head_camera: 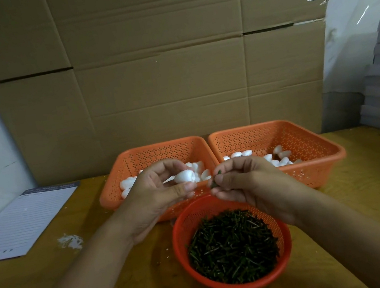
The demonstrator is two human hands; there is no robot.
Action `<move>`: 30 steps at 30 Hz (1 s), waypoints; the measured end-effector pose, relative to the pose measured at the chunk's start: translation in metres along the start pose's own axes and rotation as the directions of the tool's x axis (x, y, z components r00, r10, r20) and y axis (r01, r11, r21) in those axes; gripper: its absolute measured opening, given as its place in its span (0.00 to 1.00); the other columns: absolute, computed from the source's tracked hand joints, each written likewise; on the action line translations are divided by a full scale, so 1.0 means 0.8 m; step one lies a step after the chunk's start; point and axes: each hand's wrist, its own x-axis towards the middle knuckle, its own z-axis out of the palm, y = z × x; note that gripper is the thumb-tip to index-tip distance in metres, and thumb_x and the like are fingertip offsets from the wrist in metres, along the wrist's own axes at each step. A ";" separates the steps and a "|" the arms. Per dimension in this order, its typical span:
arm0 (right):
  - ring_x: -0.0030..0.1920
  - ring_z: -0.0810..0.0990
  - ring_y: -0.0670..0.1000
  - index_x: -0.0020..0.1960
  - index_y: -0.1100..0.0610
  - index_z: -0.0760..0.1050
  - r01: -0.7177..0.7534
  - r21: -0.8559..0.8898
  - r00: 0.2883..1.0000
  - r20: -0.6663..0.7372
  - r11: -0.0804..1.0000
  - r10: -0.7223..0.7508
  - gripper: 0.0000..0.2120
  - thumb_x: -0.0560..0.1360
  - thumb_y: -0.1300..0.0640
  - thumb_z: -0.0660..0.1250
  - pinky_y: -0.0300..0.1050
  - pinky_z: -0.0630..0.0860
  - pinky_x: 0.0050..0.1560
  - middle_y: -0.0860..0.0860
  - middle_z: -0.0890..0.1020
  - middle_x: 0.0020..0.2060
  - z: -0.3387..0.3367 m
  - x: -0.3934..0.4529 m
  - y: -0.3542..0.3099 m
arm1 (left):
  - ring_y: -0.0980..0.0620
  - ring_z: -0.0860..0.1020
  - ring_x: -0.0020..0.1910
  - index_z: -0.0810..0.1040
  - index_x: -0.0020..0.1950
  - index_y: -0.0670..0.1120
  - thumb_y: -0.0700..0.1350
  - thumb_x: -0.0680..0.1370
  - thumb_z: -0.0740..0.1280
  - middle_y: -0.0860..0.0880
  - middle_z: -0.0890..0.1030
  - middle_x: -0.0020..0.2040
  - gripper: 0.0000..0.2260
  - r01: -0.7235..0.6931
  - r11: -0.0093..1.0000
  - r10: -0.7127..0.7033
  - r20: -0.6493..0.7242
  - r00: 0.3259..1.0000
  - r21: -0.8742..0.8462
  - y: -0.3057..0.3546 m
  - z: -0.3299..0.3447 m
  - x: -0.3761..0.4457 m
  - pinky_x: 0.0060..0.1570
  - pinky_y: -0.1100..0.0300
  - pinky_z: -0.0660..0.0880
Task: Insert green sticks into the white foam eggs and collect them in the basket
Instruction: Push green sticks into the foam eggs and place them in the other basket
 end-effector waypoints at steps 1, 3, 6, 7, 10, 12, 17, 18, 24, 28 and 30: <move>0.39 0.85 0.50 0.47 0.67 0.79 0.007 0.046 1.000 -0.004 0.999 -0.007 0.04 0.76 0.71 0.66 0.37 0.82 0.40 0.61 0.84 0.43 -0.001 0.001 -0.001 | 0.47 0.83 0.52 0.83 0.45 0.50 0.39 0.65 0.78 0.48 0.84 0.53 0.12 0.000 1.000 0.000 0.004 1.000 -0.005 0.000 0.001 0.000 0.48 0.60 0.81; 0.40 0.85 0.50 0.42 0.64 0.82 0.021 0.112 1.000 -0.012 0.994 -0.020 0.06 0.75 0.70 0.67 0.37 0.82 0.40 0.61 0.85 0.44 -0.002 0.003 -0.001 | 0.47 0.84 0.52 0.83 0.45 0.50 0.38 0.66 0.78 0.47 0.85 0.54 0.12 -0.001 1.000 0.001 0.015 1.000 -0.011 0.000 0.002 0.000 0.48 0.61 0.80; 0.40 0.86 0.51 0.40 0.61 0.83 0.034 0.175 0.999 -0.048 0.984 -0.026 0.03 0.70 0.65 0.70 0.37 0.83 0.39 0.61 0.85 0.45 -0.003 0.004 -0.001 | 0.45 0.84 0.51 0.83 0.46 0.50 0.40 0.65 0.79 0.47 0.84 0.55 0.13 -0.002 1.000 0.002 -0.001 1.000 -0.004 -0.001 0.004 0.001 0.47 0.60 0.81; 0.40 0.86 0.51 0.41 0.61 0.82 0.037 0.183 0.998 -0.057 0.982 -0.027 0.02 0.70 0.64 0.71 0.37 0.83 0.39 0.62 0.85 0.46 -0.003 0.004 -0.002 | 0.46 0.84 0.50 0.84 0.46 0.50 0.41 0.64 0.79 0.47 0.85 0.54 0.13 -0.006 1.000 0.006 -0.012 1.000 0.012 -0.001 0.005 0.001 0.46 0.59 0.82; 0.41 0.86 0.50 0.44 0.59 0.82 0.045 0.125 0.996 -0.084 0.991 -0.034 0.04 0.69 0.61 0.73 0.37 0.82 0.36 0.63 0.85 0.49 -0.005 0.004 0.000 | 0.51 0.83 0.42 0.84 0.47 0.50 0.43 0.64 0.79 0.49 0.85 0.53 0.13 -0.021 0.997 0.023 -0.029 0.999 0.072 0.000 0.007 0.000 0.40 0.61 0.81; 0.41 0.85 0.48 0.44 0.57 0.83 0.045 0.062 0.994 -0.097 0.997 -0.039 0.03 0.70 0.59 0.74 0.37 0.80 0.34 0.60 0.85 0.48 -0.004 0.002 0.000 | 0.56 0.82 0.38 0.82 0.49 0.47 0.42 0.65 0.78 0.49 0.85 0.53 0.14 -0.032 0.994 0.035 -0.033 0.999 0.106 0.000 0.007 0.000 0.36 0.63 0.79; 0.35 0.79 0.43 0.45 0.55 0.85 0.042 -0.027 0.990 -0.131 0.999 -0.045 0.07 0.69 0.54 0.74 0.35 0.75 0.31 0.49 0.83 0.37 0.001 0.002 0.002 | 0.56 0.81 0.37 0.82 0.49 0.47 0.42 0.66 0.78 0.48 0.85 0.53 0.13 -0.061 0.988 0.067 -0.040 0.997 0.139 -0.003 0.009 0.000 0.36 0.63 0.78; 0.35 0.79 0.43 0.45 0.55 0.85 0.040 -0.037 0.990 -0.136 0.999 -0.045 0.06 0.69 0.54 0.74 0.35 0.75 0.31 0.48 0.83 0.36 0.002 0.002 0.003 | 0.56 0.82 0.38 0.82 0.48 0.47 0.42 0.66 0.78 0.48 0.85 0.53 0.13 -0.064 0.989 0.070 -0.038 0.997 0.133 -0.003 0.009 0.000 0.36 0.63 0.79; 0.33 0.75 0.43 0.44 0.52 0.85 0.041 -0.086 0.989 -0.141 0.995 -0.053 0.04 0.70 0.53 0.74 0.35 0.71 0.28 0.47 0.77 0.32 0.003 0.002 0.006 | 0.53 0.84 0.43 0.84 0.46 0.50 0.41 0.65 0.79 0.49 0.86 0.54 0.12 -0.069 0.989 0.073 -0.030 0.997 0.132 -0.004 0.011 0.000 0.42 0.61 0.81; 0.34 0.75 0.44 0.46 0.52 0.86 0.049 -0.107 0.989 -0.131 0.993 -0.063 0.12 0.64 0.49 0.76 0.36 0.70 0.30 0.47 0.77 0.31 0.005 0.004 0.011 | 0.55 0.83 0.39 0.81 0.49 0.45 0.39 0.66 0.77 0.51 0.86 0.51 0.14 -0.061 0.988 0.066 -0.033 0.997 0.139 -0.003 0.013 0.000 0.40 0.62 0.80; 0.35 0.75 0.44 0.48 0.53 0.86 0.053 -0.125 0.990 -0.126 0.991 -0.069 0.16 0.63 0.47 0.76 0.37 0.70 0.32 0.45 0.78 0.32 0.005 0.005 0.014 | 0.56 0.83 0.38 0.80 0.49 0.44 0.40 0.65 0.77 0.51 0.86 0.50 0.14 -0.060 0.987 0.067 -0.044 0.997 0.148 -0.003 0.015 -0.001 0.40 0.63 0.80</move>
